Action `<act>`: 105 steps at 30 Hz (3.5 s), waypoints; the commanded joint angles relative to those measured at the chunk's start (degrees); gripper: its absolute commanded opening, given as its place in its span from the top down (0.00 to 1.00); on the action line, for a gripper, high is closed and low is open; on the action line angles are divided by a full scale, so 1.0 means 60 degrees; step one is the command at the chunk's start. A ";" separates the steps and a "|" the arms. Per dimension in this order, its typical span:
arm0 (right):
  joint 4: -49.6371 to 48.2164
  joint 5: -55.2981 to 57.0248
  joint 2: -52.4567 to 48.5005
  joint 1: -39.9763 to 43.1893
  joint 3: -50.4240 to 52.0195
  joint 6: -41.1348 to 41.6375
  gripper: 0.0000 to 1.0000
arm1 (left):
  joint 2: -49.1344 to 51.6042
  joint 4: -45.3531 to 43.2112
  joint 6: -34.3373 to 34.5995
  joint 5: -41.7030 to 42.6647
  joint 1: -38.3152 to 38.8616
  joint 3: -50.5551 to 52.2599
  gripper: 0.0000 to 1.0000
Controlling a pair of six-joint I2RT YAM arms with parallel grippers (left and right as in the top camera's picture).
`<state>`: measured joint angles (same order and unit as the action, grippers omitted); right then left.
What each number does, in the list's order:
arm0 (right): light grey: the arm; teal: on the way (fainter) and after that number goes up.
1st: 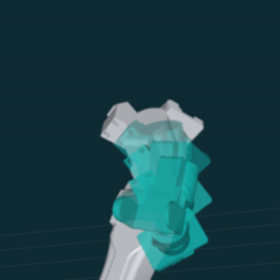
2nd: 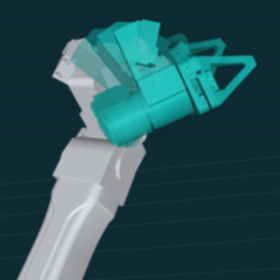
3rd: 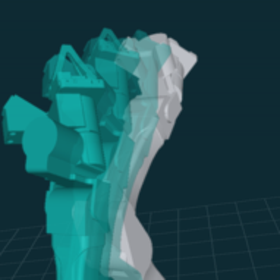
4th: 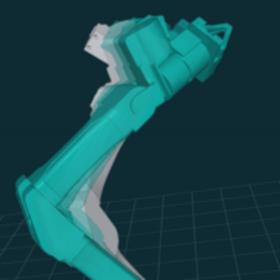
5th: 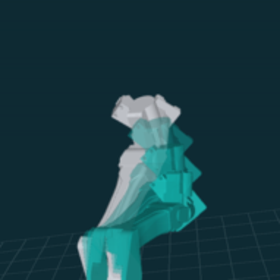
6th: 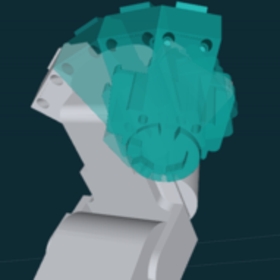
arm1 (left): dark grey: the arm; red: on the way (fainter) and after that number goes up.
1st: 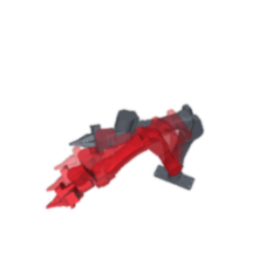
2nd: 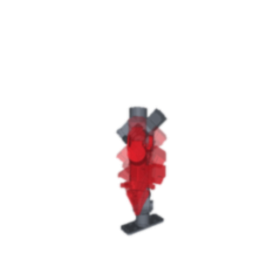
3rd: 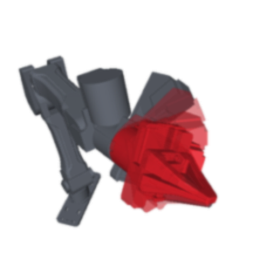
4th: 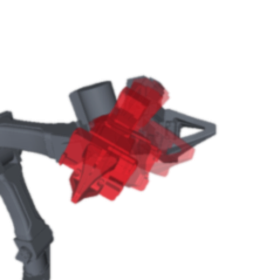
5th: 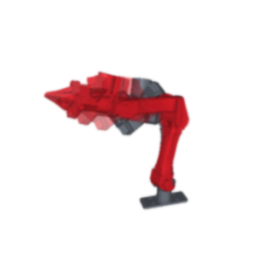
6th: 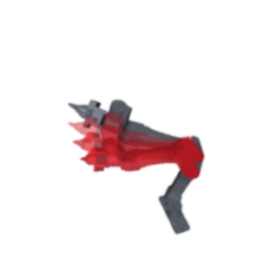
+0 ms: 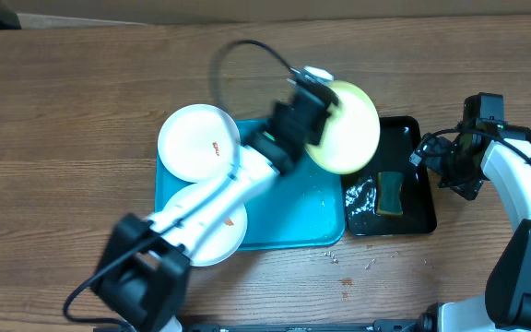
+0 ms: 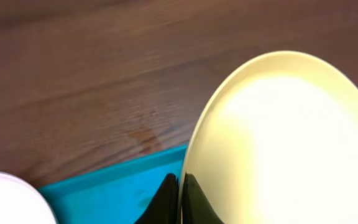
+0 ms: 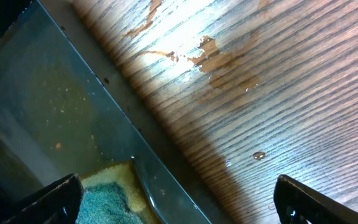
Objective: Clean dirty plates on tray and stack at the side
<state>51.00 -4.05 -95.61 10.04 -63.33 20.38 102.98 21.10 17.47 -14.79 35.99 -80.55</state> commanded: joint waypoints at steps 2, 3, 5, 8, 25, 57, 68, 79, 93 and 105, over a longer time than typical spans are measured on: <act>-0.0051 0.0015 0.0149 0.0036 -0.0211 0.0044 0.00 | -0.0929 0.0943 0.2193 0.3971 -0.2849 -0.0484 0.96; -0.0051 0.0015 0.0149 0.0036 -0.0211 0.0044 0.00 | -0.0940 0.1319 0.2361 0.4069 -0.3377 -0.0484 0.96; -0.0051 0.0015 0.0149 0.0036 -0.0211 0.0044 0.00 | -0.0929 0.2473 0.2710 0.4069 -0.4900 -0.0466 0.96; -0.0051 0.0015 0.0149 0.0036 -0.0211 0.0044 0.00 | -0.0914 0.3377 0.2801 0.4054 -0.6663 -0.0401 0.96; -0.0051 0.0015 0.0149 0.0036 -0.0211 0.0044 0.00 | -0.0229 0.3974 0.2860 0.0710 -1.1941 0.0608 0.96; -0.0051 0.0015 0.0149 0.0036 -0.0211 0.0044 0.00 | -0.2871 0.8043 -0.0259 0.4641 -0.9194 0.2885 0.29; -0.0051 0.0015 0.0149 0.0036 -0.0208 0.0044 0.00 | -0.2856 0.5679 -0.0131 0.4626 -0.8859 0.5770 0.30; -0.0051 0.0015 0.0149 0.0036 -0.0208 0.0044 0.00 | -0.2856 0.5683 -0.0557 0.4659 -0.7752 0.6309 0.76; -0.0051 0.0015 0.0149 0.0036 -0.0208 0.0044 0.00 | -0.2856 0.3792 0.1406 0.4725 -0.3559 0.6313 0.78; -0.0051 0.0015 0.0149 0.0036 -0.0208 0.0044 0.00 | -0.2856 0.2160 0.1749 0.4357 -0.2524 0.6313 0.67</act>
<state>50.96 -4.08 -95.61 10.04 -63.37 20.36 85.89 34.22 26.89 13.02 20.56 -42.89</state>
